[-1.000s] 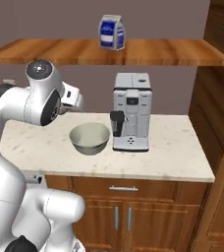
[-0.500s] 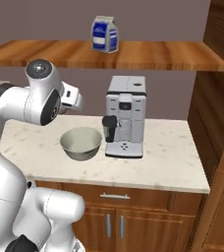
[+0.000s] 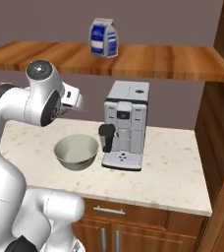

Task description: Pick the egg and butter from the fridge and place them by the bowl for mixing.

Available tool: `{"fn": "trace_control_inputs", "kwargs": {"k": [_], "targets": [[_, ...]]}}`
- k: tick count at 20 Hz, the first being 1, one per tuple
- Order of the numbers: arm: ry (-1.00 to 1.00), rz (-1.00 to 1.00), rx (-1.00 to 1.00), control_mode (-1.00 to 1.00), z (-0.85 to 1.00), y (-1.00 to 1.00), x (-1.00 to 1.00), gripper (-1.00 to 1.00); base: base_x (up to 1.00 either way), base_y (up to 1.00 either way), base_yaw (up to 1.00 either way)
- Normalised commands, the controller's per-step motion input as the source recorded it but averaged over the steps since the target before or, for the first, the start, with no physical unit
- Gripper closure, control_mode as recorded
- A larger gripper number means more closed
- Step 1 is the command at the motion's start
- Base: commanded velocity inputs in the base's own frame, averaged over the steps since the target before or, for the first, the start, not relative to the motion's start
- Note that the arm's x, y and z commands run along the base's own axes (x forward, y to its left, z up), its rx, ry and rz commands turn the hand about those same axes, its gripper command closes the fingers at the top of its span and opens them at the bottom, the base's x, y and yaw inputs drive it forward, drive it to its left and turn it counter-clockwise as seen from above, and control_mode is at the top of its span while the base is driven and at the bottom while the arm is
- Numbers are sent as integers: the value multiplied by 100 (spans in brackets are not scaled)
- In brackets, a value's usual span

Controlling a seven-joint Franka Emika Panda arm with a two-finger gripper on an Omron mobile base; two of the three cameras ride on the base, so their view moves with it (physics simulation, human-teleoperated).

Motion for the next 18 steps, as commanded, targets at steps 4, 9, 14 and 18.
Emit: {"fn": "trace_control_inputs", "kwargs": {"k": [4, 9, 14, 18], "targets": [[0, 0, 0, 100, 0, 0, 0, 100, 16, -20, 3], [0, 0, 0, 100, 0, 0, 0, 100, 1, -2, -5], [0, 0, 0, 100, 0, 0, 0, 100, 4, 0, -1], [0, 0, 0, 100, 0, 0, 0, 100, 1, 0, 0]]}}
